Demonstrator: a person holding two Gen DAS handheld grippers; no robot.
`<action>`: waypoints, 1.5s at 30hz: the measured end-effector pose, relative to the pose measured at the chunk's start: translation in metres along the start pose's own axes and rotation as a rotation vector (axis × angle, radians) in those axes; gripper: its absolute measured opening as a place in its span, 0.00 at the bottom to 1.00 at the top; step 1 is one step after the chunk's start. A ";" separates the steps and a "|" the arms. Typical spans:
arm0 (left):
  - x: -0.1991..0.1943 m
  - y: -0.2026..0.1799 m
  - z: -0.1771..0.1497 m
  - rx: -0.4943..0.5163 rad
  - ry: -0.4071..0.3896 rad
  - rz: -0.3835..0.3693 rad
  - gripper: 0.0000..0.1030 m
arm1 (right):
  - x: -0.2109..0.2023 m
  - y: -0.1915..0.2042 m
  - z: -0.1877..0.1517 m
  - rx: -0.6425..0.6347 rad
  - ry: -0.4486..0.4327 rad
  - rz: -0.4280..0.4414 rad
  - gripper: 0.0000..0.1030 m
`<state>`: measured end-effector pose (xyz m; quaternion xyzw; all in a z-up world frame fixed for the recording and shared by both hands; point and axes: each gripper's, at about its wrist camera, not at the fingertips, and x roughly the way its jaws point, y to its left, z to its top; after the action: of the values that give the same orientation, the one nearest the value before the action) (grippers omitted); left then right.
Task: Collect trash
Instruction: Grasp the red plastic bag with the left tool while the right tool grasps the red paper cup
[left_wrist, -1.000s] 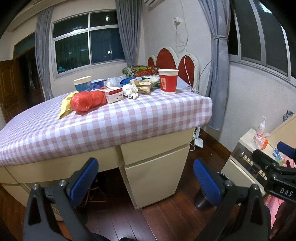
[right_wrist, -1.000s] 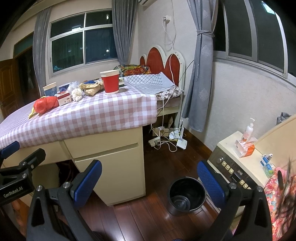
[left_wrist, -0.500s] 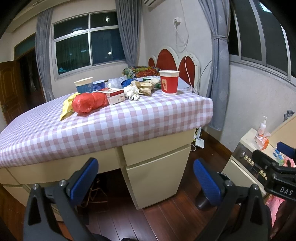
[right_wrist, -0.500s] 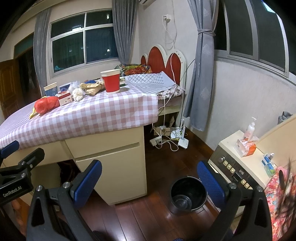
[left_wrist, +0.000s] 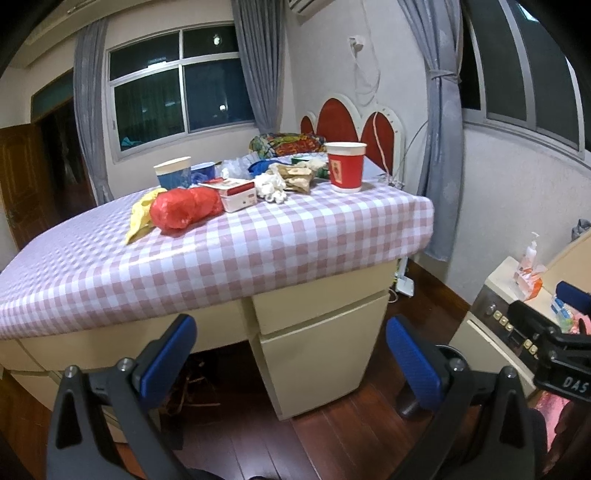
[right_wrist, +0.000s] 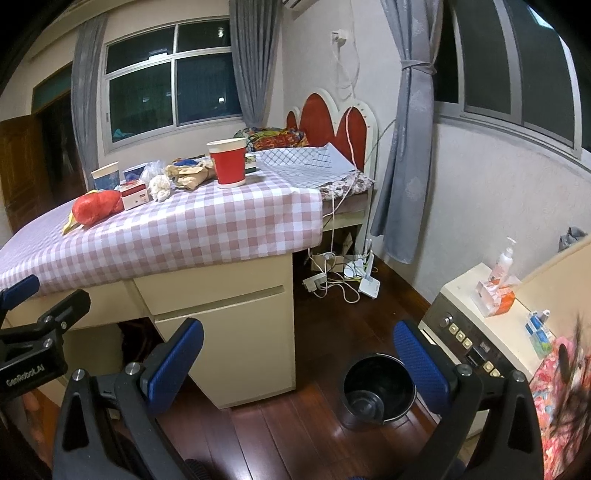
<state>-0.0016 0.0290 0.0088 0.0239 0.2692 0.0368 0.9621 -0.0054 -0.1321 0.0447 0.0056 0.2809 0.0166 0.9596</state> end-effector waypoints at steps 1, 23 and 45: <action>0.001 0.002 0.002 -0.002 -0.004 0.007 1.00 | 0.002 0.001 0.003 -0.003 -0.003 0.010 1.00; 0.103 0.118 0.082 -0.178 -0.050 0.125 1.00 | 0.120 0.062 0.130 -0.124 -0.057 0.196 1.00; 0.175 0.142 0.097 -0.202 0.046 0.092 0.57 | 0.260 0.091 0.196 -0.124 0.041 0.201 0.84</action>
<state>0.1898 0.1827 0.0105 -0.0617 0.2846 0.1081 0.9505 0.3167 -0.0321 0.0711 -0.0259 0.2968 0.1300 0.9457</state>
